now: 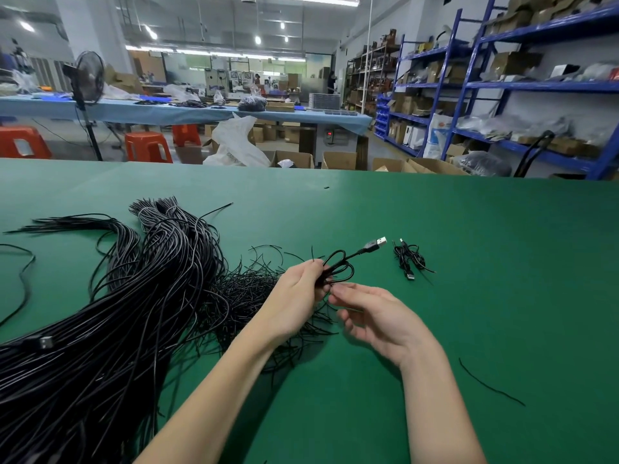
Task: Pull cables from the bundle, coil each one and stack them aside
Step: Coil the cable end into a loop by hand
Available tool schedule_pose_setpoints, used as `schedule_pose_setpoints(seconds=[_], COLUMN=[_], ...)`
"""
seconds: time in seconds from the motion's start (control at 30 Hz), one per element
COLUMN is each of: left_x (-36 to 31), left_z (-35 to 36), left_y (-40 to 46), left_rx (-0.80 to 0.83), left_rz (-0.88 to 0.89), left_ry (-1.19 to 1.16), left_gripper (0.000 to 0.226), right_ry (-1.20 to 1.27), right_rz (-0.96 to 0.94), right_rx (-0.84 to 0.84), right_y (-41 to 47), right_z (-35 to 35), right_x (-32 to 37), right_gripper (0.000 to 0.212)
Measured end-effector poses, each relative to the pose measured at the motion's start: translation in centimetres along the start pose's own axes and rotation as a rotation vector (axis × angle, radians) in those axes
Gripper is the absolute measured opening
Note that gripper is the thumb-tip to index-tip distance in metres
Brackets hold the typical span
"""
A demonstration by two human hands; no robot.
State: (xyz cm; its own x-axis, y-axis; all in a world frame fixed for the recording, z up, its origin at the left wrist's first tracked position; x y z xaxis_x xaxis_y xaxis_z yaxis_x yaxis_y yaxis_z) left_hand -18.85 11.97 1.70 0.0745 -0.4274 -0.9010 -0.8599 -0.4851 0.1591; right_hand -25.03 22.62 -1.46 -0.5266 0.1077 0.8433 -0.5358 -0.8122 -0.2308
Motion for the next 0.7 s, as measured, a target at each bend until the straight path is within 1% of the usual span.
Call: schedule_pose_setpoints(seconds=[0.1, 0.23, 0.4, 0.47, 0.53, 0.6, 0.63, 0.7], left_x=[0.2, 0.5, 1.5, 1.5, 1.2, 1.0, 1.0, 1.0], left_z=[0.3, 0.9, 0.8, 0.8, 0.8, 0.9, 0.9, 0.8], left_y=[-0.1, -0.2, -0.4, -0.3, -0.3, -0.2, -0.3, -0.3], left_rx=[0.016, 0.037, -0.003, -0.012, 0.005, 0.033, 0.039, 0.047], left_rz=[-0.038, -0.076, -0.161, -0.162, -0.139, -0.123, -0.132, -0.147], left_ry=[-0.069, -0.167, -0.237, -0.267, -0.290, -0.315, -0.325, -0.330], left_gripper=[0.039, 0.038, 0.030, 0.030, 0.038, 0.043, 0.042, 0.030], right_ry=[0.003, 0.007, 0.003, 0.008, 0.011, 0.008, 0.003, -0.003], right_rz=[0.044, 0.069, 0.072, 0.061, 0.041, 0.014, 0.000, -0.028], right_rx=[0.000, -0.006, -0.016, -0.018, -0.021, -0.019, -0.021, -0.032], right_y=[0.2, 0.4, 0.4, 0.4, 0.5, 0.5, 0.4, 0.4], right_z=[-0.1, -0.3, -0.3, -0.4, -0.3, -0.1, -0.1, -0.2], right_x=[-0.4, -0.7, -0.7, -0.7, -0.6, -0.5, -0.4, -0.3], right_gripper=[0.022, 0.017, 0.036, 0.039, 0.037, 0.026, 0.020, 0.015])
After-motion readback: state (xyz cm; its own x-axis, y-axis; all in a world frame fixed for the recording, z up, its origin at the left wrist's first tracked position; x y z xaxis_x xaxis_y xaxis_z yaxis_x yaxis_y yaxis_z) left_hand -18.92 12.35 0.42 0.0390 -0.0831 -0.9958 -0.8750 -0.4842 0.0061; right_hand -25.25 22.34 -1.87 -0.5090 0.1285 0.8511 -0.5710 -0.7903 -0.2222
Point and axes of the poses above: each hand's wrist, its own y-axis towards the middle knuckle, its own z-axis out of the palm, x = y × z, the point moved 8 cm from there along y, towards the middle knuckle, and after that the axes turned 13 degrees about y, right-handed, at the moved point
